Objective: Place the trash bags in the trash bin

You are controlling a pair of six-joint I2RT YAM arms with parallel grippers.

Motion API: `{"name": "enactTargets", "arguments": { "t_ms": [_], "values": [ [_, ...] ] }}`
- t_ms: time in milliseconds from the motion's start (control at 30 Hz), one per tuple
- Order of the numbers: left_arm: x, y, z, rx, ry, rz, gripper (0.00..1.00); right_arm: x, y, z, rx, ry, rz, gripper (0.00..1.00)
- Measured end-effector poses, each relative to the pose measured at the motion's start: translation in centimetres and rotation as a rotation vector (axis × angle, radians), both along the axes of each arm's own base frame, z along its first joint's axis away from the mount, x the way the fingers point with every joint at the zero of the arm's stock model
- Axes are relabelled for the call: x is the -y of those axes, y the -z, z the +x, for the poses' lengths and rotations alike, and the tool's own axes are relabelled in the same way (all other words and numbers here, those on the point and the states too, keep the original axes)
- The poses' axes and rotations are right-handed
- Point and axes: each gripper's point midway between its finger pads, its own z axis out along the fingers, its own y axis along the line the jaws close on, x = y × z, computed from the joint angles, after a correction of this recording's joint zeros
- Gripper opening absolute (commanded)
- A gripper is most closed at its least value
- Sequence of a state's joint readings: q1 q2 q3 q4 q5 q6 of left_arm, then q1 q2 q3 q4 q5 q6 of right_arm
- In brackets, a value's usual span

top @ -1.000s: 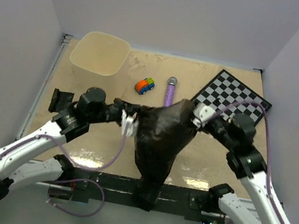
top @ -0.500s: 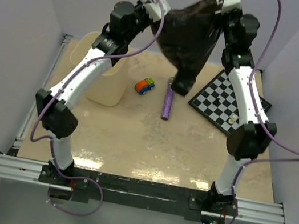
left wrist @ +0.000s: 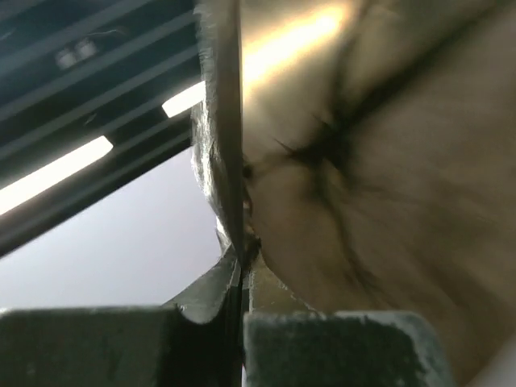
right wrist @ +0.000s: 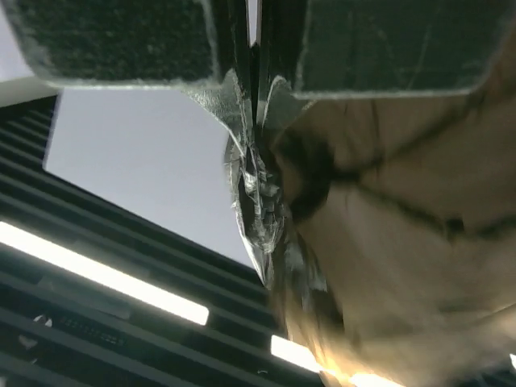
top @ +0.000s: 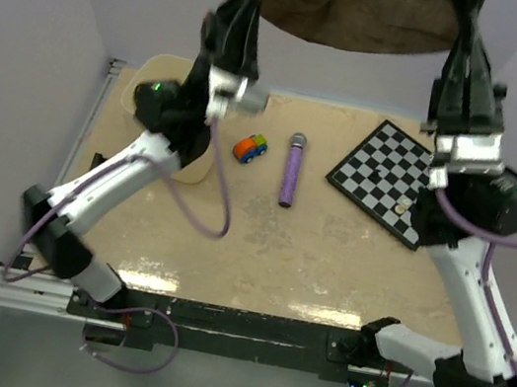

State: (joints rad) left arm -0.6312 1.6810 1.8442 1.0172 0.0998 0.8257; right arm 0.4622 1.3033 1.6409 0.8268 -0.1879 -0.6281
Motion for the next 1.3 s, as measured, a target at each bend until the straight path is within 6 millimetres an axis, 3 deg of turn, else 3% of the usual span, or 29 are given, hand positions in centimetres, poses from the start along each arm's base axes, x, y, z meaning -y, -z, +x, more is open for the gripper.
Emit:
{"name": "enactTargets", "arguments": {
  "t_ms": [33,67,100,133,167,200,233,267,300,333,367,400,433,467,500,567,600,633,700,833,900,967,1033,1133,1200,1233,1267,1300],
  "values": [
    [1.0,2.2,-2.3,0.027,0.008,0.094,0.0,0.4,1.6,-0.9,-0.013,0.037,-0.034,0.0],
    [1.9,5.6,-4.2,0.041,-0.018,0.244,0.0,0.8,4.3,-0.6,-0.07,0.103,-0.083,0.0],
    [2.9,10.6,-4.3,0.004,-0.082,0.445,0.0,0.5,7.9,1.4,-0.171,0.169,-0.161,0.0],
    [3.7,17.1,-3.5,-0.073,-0.141,0.704,0.0,-0.7,12.7,4.5,-0.307,0.219,-0.285,0.0],
    [4.1,23.5,-3.1,-0.153,-0.148,0.941,0.0,-2.7,20.6,8.8,-0.503,0.241,-0.474,0.0],
    [4.3,29.3,-3.1,-0.218,-0.117,1.142,0.0,-4.0,29.7,12.0,-0.703,0.236,-0.658,0.0],
    [4.2,34.5,-3.5,-0.276,-0.067,1.295,0.0,-4.0,37.2,12.7,-0.857,0.219,-0.804,0.0],
    [3.8,39.1,-4.3,-0.328,-0.014,1.408,0.0,-3.5,48.0,11.7,-1.086,0.163,-1.002,0.0],
    [2.6,45.4,-6.3,-0.41,0.072,1.536,0.0,-1.2,58.4,7.4,-1.349,0.085,-1.195,0.0],
    [1.7,48.6,-8.2,-0.447,0.128,1.588,0.0,1.4,64.7,1.4,-1.563,-0.012,-1.333,0.0],
    [0.5,51.5,-10.7,-0.478,0.187,1.625,0.0,3.0,66.6,-3.7,-1.67,-0.091,-1.402,0.0],
    [-0.4,52.8,-12.9,-0.479,0.228,1.63,0.0,3.3,65.8,-6.0,-1.66,-0.129,-1.404,0.0],
    [-0.9,52.6,-14.9,-0.442,0.254,1.608,0.0,2.6,61.3,-6.5,-1.484,-0.12,-1.33,0.0],
    [-0.9,52.0,-15.5,-0.417,0.26,1.591,0.0,1.9,56.8,-6.2,-1.31,-0.086,-1.257,0.0],
    [-0.8,50.2,-16.3,-0.361,0.256,1.547,0.0,1.5,50.6,-6.4,-1.11,-0.038,-1.164,0.0],
    [-0.6,47.6,-16.8,-0.303,0.249,1.498,0.0,1.5,40.5,-8.3,-0.822,0.019,-1.026,0.0],
    [-0.4,46.6,-16.8,-0.291,0.252,1.48,0.0,1.5,36.7,-9.2,-0.722,0.031,-0.979,0.0],
    [-0.3,46.0,-16.7,-0.294,0.254,1.467,0.0,1.2,34.4,-9.5,-0.665,0.027,-0.954,0.0],
    [-0.2,45.6,-16.4,-0.336,0.269,1.439,0.0,0.3,34.2,-8.3,-0.698,-0.011,-0.949,0.0],
    [0.1,45.5,-14.3,-0.538,0.297,1.341,0.0,-1.6,41.1,-2.5,-1.03,-0.104,-0.937,0.0],
    [0.3,44.5,-11.5,-0.685,0.265,1.249,0.0,-1.8,43.9,-0.4,-1.152,-0.096,-0.907,0.0],
    [0.6,42.1,-7.5,-0.824,0.2,1.121,0.0,-1.3,45.1,1.7,-1.215,-0.039,-0.842,0.0],
    [0.8,39.1,-2.9,-0.935,0.132,0.973,0.0,-0.9,44.2,3.9,-1.199,0.034,-0.769,0.0],
    [0.2,34.6,3.7,-1.017,0.047,0.76,0.0,-0.4,41.4,8.9,-1.125,0.161,-0.649,0.0],
    [-0.4,31.5,7.9,-1.023,-0.009,0.63,0.0,0.1,38.4,13.6,-1.069,0.24,-0.567,0.0],
    [-0.7,30.0,9.8,-1.013,-0.038,0.577,0.0,0.4,34.5,14.7,-0.994,0.268,-0.505,0.0],
    [-1.0,28.7,11.2,-0.996,-0.06,0.535,0.0,0.7,34.9,19.3,-1.021,0.312,-0.476,0.0],
    [-1.2,26.6,13.3,-0.962,-0.092,0.486,0.0,1.1,32.3,22.4,-0.989,0.342,-0.424,0.0]
  ]
}}
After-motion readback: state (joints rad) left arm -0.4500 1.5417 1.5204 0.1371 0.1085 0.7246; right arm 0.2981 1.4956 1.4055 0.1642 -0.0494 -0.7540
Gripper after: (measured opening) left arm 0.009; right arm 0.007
